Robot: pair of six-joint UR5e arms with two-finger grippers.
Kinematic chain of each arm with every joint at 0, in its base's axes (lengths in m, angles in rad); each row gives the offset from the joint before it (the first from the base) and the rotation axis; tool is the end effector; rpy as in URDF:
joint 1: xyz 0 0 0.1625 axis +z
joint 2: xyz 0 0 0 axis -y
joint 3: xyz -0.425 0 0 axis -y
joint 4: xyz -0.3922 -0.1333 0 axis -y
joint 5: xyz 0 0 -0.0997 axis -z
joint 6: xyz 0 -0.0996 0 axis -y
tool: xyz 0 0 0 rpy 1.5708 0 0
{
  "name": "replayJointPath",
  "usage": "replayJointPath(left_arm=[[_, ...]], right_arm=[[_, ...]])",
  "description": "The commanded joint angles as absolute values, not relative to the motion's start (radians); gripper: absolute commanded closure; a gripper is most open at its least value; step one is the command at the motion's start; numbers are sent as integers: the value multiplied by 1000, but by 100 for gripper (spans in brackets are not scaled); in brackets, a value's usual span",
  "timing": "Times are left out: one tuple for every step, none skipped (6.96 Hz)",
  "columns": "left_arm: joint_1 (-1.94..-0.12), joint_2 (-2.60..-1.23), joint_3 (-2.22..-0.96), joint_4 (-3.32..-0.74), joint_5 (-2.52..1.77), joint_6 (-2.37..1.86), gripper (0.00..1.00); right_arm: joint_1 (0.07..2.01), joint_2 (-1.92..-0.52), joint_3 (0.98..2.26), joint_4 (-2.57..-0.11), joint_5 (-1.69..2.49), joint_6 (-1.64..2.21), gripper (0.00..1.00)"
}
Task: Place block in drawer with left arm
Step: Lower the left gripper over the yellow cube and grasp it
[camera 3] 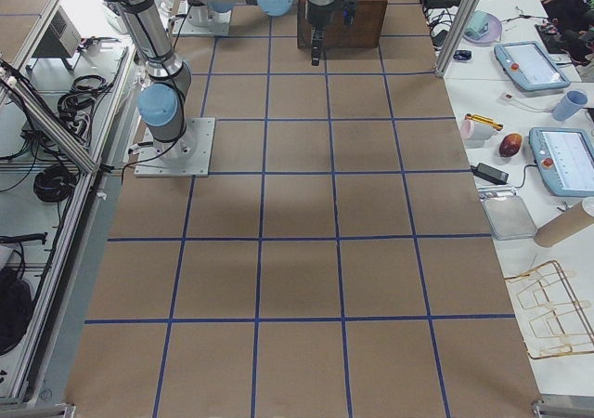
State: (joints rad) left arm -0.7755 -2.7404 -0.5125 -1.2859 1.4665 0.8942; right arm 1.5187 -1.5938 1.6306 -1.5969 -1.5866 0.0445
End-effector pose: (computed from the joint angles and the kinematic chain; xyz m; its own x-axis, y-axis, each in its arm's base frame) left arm 0.5395 -0.7301 0.2046 -0.9924 0.1009 -0.0705 0.1125 0.9757 -0.1881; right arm 0.1065 -0.4870 0.4723 -0.9952 0.0963 0.0163 0.0964 0.9953 0.0100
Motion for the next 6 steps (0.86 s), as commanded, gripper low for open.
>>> replayJointPath(left_arm=[[-775,-2740,-512,-1284,1466,899,62],[-776,-2720,-523,-1285,1466,894,62],[-776,-2677,-537,-1326,1476,896,62],[-778,-2610,-569,-1394,1483,896,62],[-779,-2547,-598,-1446,1505,896,62],[-779,-2483,-645,-1483,1531,896,62]], right_arm=[[1519,-1594,1631,-1597,-1586,44,0],[1519,-1594,1631,-1597,-1586,44,0],[1519,-1594,1631,-1597,-1588,44,0],[1519,-1594,1631,-1597,-1586,44,0],[1519,-1594,1631,-1597,-1586,44,0],[1519,-1594,1631,-1597,-1588,44,0]])
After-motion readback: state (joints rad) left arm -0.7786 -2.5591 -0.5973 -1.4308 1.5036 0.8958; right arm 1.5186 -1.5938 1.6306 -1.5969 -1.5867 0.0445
